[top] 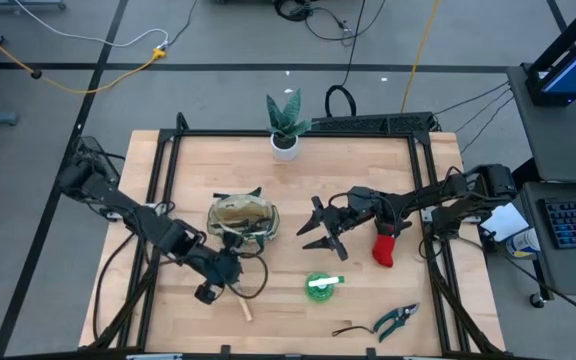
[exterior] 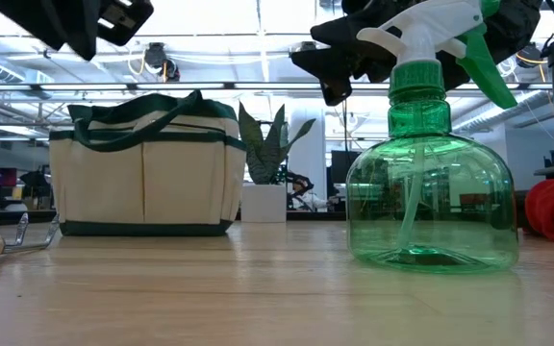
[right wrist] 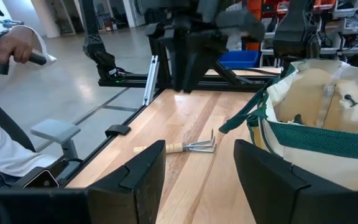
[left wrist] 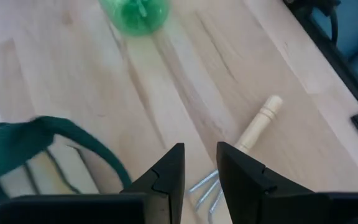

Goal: Pick & Place Garden tools in Gardening bag
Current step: Put the brown hand rake into the white gardening bag

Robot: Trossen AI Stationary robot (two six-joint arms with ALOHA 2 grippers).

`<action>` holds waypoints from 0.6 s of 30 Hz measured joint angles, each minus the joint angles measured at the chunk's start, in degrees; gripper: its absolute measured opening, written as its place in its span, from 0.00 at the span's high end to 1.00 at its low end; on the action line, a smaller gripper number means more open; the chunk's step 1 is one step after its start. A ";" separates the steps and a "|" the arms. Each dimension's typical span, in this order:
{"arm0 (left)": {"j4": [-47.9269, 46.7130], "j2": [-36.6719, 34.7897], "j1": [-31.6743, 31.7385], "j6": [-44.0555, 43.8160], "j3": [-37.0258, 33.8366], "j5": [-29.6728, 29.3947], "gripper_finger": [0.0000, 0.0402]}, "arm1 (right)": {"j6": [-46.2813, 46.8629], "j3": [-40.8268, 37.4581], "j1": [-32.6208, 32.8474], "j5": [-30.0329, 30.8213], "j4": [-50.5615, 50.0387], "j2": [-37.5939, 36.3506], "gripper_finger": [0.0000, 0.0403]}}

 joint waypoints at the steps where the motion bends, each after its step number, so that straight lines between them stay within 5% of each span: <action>1: 0.42 0.51 -0.18 0.00 -0.01 -0.03 0.76 | -0.43 0.00 0.00 0.00 -0.04 0.01 0.54; 10: 2.25 3.96 -0.18 0.64 0.02 0.08 0.75 | -0.81 0.00 0.00 0.00 -0.38 -0.01 0.54; 18: 2.69 7.10 -0.70 1.73 0.02 0.99 0.65 | -0.80 0.00 0.00 0.02 -0.42 0.01 0.54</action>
